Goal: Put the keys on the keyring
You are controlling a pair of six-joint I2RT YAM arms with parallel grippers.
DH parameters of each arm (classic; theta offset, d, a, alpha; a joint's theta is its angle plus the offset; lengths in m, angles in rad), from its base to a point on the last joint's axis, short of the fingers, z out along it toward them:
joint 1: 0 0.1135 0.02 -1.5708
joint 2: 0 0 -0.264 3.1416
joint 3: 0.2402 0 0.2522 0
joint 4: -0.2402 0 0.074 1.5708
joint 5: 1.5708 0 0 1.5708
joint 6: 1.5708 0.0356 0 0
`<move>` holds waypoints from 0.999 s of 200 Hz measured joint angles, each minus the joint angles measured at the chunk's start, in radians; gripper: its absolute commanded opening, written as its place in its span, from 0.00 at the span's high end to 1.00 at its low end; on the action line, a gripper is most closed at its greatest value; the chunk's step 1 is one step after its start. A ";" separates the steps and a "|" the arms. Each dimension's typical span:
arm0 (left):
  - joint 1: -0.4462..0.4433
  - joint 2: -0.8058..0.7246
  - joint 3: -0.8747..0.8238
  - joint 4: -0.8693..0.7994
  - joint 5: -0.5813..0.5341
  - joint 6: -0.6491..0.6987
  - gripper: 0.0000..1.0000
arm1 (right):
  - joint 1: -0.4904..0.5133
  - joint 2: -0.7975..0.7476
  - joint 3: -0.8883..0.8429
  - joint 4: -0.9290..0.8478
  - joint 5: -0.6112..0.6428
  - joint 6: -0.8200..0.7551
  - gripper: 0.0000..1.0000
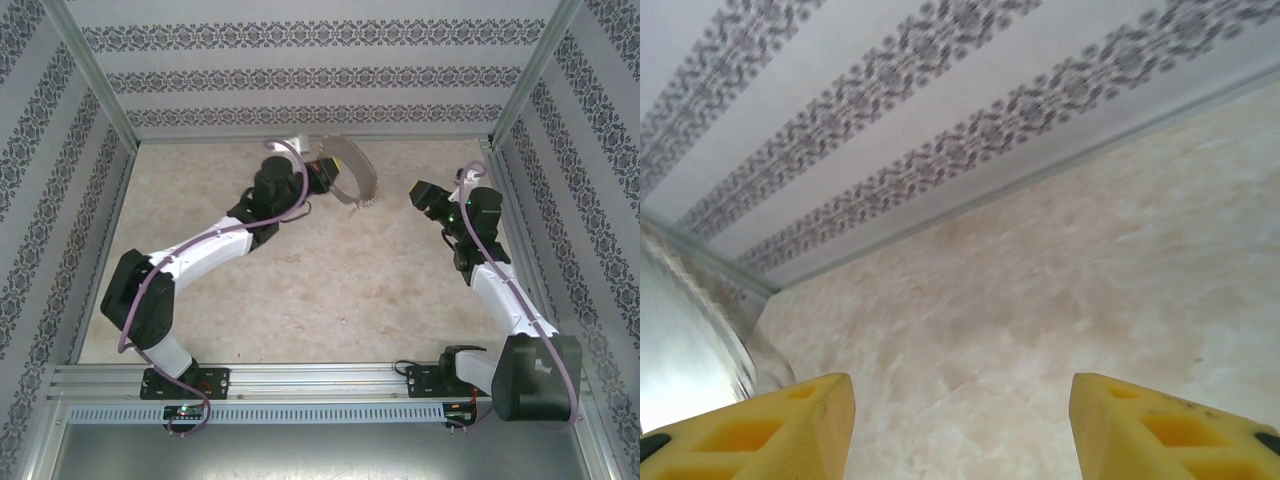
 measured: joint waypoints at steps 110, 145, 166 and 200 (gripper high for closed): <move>-0.174 0.253 -0.172 0.242 -0.151 0.008 1.00 | -0.048 0.036 -0.008 0.001 0.036 0.035 0.41; -0.162 0.347 -0.198 0.353 -0.193 0.041 1.00 | -0.014 0.043 -0.008 0.003 0.033 0.030 0.41; -0.143 0.388 -0.203 0.434 -0.206 0.043 1.00 | 0.005 0.043 -0.008 0.007 0.032 0.022 0.40; -0.101 0.423 -0.203 0.504 -0.226 0.050 1.00 | 0.023 0.043 -0.008 0.007 0.032 0.003 0.41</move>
